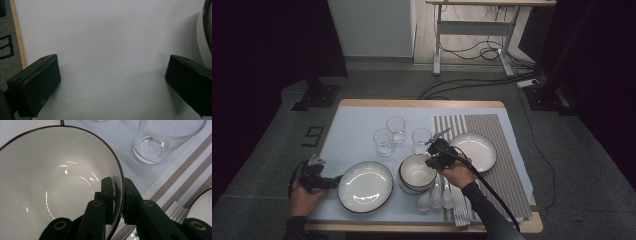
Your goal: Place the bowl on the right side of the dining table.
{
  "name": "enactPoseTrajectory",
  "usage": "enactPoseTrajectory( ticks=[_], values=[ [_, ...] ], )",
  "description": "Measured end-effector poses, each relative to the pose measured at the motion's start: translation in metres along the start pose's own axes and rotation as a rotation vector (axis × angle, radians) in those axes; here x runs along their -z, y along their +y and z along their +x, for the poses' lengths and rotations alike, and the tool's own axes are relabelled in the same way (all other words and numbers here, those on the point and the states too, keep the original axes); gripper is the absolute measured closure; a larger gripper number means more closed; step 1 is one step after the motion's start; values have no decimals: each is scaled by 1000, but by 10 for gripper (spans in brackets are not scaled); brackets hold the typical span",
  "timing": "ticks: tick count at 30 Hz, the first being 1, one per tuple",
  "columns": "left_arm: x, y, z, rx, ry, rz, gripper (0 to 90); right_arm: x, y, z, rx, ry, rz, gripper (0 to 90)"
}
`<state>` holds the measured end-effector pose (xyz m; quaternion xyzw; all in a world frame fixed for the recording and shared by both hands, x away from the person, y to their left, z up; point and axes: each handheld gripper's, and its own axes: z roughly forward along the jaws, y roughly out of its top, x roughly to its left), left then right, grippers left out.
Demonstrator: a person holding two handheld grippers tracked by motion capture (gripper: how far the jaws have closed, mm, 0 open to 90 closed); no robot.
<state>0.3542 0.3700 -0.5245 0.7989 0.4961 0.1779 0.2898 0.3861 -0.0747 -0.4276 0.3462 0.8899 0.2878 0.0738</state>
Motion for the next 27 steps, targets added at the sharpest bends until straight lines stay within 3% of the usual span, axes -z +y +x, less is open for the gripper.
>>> enactPoseTrajectory(
  ticks=[4, 16, 27],
  values=[
    [0, 0, 0, 0, 0, 0, 0, 5, 1, -3, -10, 6, -25, 825],
    [0, 0, 0, 1, 0, 0, 0, 15, 5, -12, -65, 69, -20, 815],
    [0, 0, 0, 1, 0, 0, 0, 23, 10, -16, -86, 96, -14, 805]
  ],
)
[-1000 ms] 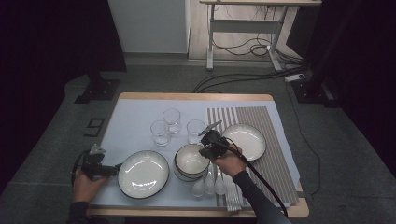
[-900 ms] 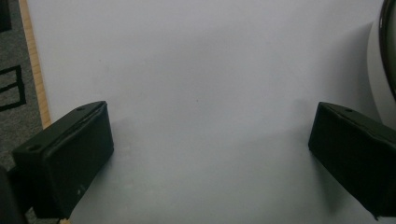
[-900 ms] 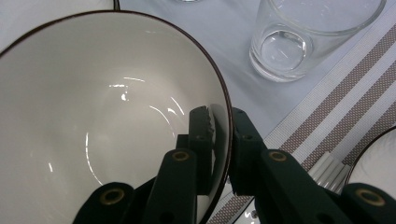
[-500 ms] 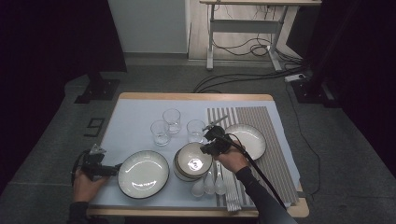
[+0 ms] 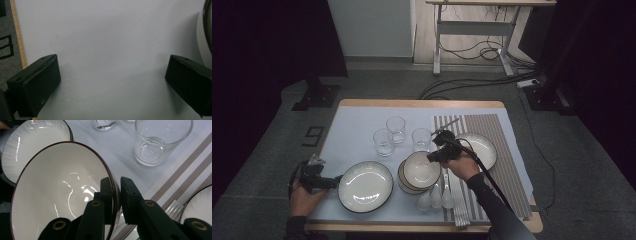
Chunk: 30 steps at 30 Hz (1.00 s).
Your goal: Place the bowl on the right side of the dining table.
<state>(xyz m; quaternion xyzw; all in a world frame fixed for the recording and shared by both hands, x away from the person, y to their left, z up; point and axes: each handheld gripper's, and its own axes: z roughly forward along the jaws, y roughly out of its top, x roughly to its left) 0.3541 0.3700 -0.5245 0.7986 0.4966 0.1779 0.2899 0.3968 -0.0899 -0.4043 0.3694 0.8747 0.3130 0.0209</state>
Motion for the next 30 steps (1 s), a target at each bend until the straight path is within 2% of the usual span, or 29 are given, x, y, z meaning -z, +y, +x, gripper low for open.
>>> enactPoseTrajectory(
  ticks=[12, 30],
  values=[
    [0, 0, 0, 0, 0, 0, 0, 15, 0, -12, -39, 23, -10, 802],
    [0, 0, 0, 1, 1, -2, 0, 39, -2, -31, -79, -31, -28, 801]
  ],
)
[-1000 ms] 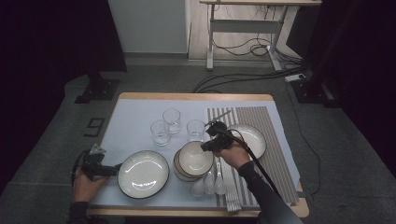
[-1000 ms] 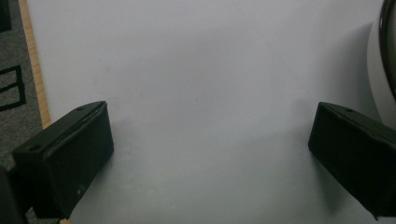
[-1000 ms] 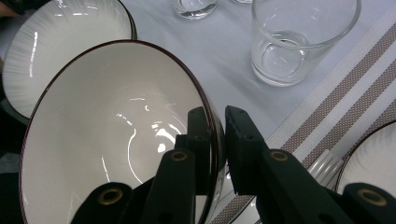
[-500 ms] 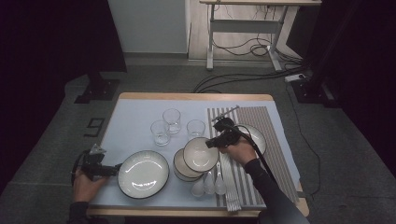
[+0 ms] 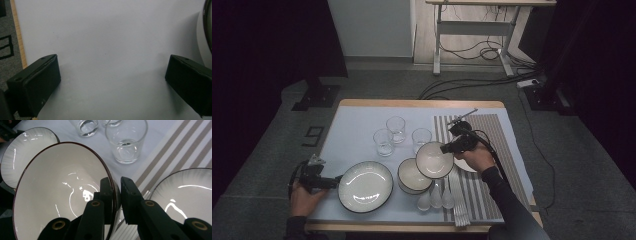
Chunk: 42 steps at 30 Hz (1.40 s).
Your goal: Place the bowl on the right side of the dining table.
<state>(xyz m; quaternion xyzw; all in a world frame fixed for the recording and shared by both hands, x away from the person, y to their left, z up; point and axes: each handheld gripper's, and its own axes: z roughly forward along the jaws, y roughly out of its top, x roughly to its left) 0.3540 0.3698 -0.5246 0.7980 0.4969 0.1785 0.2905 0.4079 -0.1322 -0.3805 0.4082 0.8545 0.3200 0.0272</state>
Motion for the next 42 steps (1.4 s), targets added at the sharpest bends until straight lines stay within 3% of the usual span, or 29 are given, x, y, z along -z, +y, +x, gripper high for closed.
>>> enactPoseTrajectory(
  ticks=[18, 42],
  values=[
    [0, 0, 0, 0, 0, 1, 0, 16, -5, -32, -74, -75, -17, 801],
    [0, 0, 0, -1, 0, 1, 0, 18, -27, -78, -194, -139, -20, 803]
  ],
)
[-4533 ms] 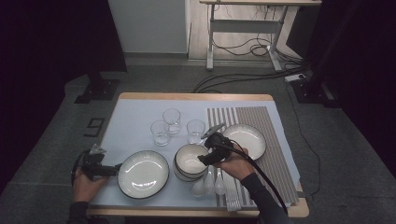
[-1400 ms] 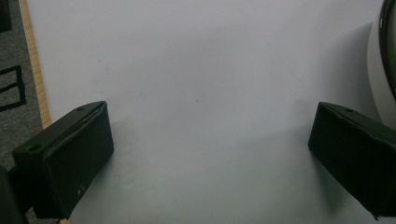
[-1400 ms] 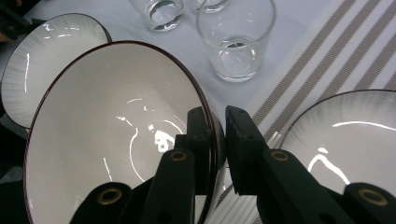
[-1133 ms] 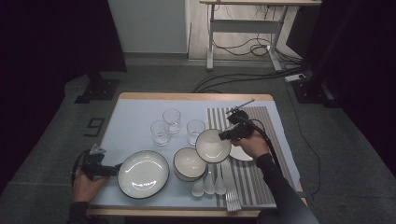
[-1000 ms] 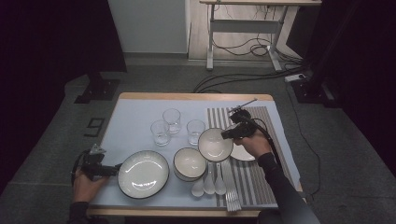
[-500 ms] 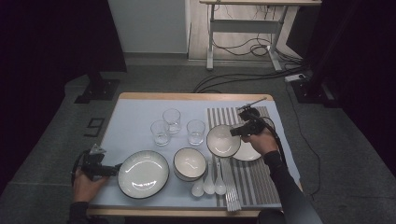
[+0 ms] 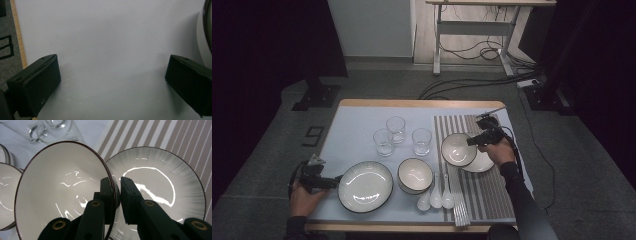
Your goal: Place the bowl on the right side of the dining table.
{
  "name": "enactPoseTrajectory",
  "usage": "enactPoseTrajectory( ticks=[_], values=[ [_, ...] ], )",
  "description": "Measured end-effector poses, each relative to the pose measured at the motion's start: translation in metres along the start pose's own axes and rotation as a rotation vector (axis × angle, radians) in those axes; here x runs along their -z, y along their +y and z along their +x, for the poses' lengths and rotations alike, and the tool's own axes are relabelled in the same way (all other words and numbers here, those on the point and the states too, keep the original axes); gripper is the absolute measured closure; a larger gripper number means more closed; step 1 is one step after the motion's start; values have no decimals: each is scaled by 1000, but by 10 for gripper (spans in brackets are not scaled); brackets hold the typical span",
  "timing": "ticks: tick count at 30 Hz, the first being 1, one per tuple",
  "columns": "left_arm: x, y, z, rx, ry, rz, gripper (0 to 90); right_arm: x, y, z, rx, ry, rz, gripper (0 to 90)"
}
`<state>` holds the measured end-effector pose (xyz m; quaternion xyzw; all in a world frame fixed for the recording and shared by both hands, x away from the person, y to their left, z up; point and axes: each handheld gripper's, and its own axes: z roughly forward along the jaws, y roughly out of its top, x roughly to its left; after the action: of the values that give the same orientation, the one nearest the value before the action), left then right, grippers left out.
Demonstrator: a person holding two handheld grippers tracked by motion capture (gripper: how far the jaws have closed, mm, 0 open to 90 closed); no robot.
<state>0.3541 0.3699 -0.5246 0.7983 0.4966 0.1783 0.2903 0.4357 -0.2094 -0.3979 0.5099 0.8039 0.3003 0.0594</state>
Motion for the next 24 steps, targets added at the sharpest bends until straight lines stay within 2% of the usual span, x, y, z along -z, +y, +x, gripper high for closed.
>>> enactPoseTrajectory(
  ticks=[8, 24],
  values=[
    [0, 0, 0, 0, 0, 0, 0, -3, -6, -15, -39, -19, 5, 804],
    [0, 0, 0, 0, 0, 0, 0, -19, -20, -40, -84, -51, 31, 804]
  ],
)
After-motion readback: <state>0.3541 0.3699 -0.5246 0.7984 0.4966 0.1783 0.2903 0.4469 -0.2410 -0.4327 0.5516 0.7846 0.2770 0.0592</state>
